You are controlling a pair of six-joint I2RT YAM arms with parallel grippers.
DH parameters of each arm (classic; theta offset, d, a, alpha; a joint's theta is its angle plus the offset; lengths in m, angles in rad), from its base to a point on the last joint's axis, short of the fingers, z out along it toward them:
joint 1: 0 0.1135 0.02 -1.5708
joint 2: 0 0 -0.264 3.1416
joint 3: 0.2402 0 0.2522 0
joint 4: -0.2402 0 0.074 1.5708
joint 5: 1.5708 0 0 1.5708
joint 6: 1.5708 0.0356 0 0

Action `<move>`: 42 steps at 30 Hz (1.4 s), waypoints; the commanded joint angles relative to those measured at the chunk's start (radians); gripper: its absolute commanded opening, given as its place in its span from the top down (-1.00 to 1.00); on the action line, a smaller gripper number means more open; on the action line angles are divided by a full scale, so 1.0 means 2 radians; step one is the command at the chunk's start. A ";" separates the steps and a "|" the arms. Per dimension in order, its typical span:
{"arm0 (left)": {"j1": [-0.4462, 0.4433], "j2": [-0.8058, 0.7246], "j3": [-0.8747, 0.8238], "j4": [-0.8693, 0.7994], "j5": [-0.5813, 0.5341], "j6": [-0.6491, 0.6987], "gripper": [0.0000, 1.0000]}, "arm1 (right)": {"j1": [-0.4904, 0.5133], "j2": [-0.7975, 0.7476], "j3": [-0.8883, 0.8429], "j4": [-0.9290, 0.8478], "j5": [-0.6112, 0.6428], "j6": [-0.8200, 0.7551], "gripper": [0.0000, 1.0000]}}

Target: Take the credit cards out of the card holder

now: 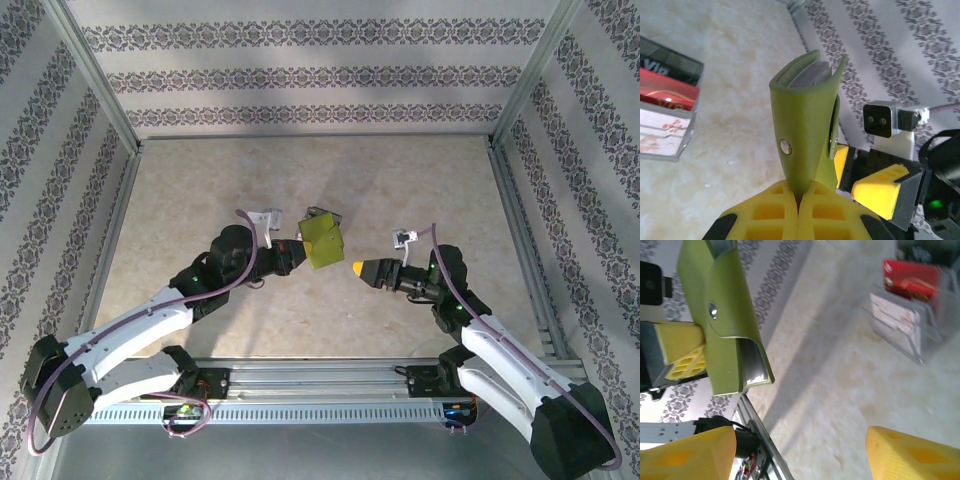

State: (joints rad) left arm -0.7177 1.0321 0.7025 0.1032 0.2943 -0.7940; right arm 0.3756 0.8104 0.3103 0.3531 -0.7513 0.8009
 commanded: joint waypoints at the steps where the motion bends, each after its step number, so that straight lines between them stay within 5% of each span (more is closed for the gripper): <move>1: 0.005 -0.004 0.012 0.045 0.045 0.031 1.00 | 0.002 0.010 0.035 0.072 -0.025 0.010 -0.39; 11: 0.005 0.016 0.009 0.076 0.075 0.016 1.00 | 0.034 0.064 0.066 0.095 -0.019 0.007 -0.24; 28: 0.005 0.002 0.002 0.060 0.028 0.008 1.00 | 0.048 0.054 0.043 0.111 -0.018 0.017 0.03; 37: 0.005 0.007 0.003 0.061 0.032 0.005 0.99 | 0.056 0.069 0.047 0.112 -0.012 0.018 0.41; 42: 0.005 0.001 0.009 0.044 0.031 0.016 0.74 | 0.055 0.069 0.050 0.109 -0.003 0.020 0.76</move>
State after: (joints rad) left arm -0.7177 1.0580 0.7033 0.1658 0.3580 -0.7719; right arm 0.4698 0.9501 0.3981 0.5323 -0.7605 0.8429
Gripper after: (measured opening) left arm 0.120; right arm 0.133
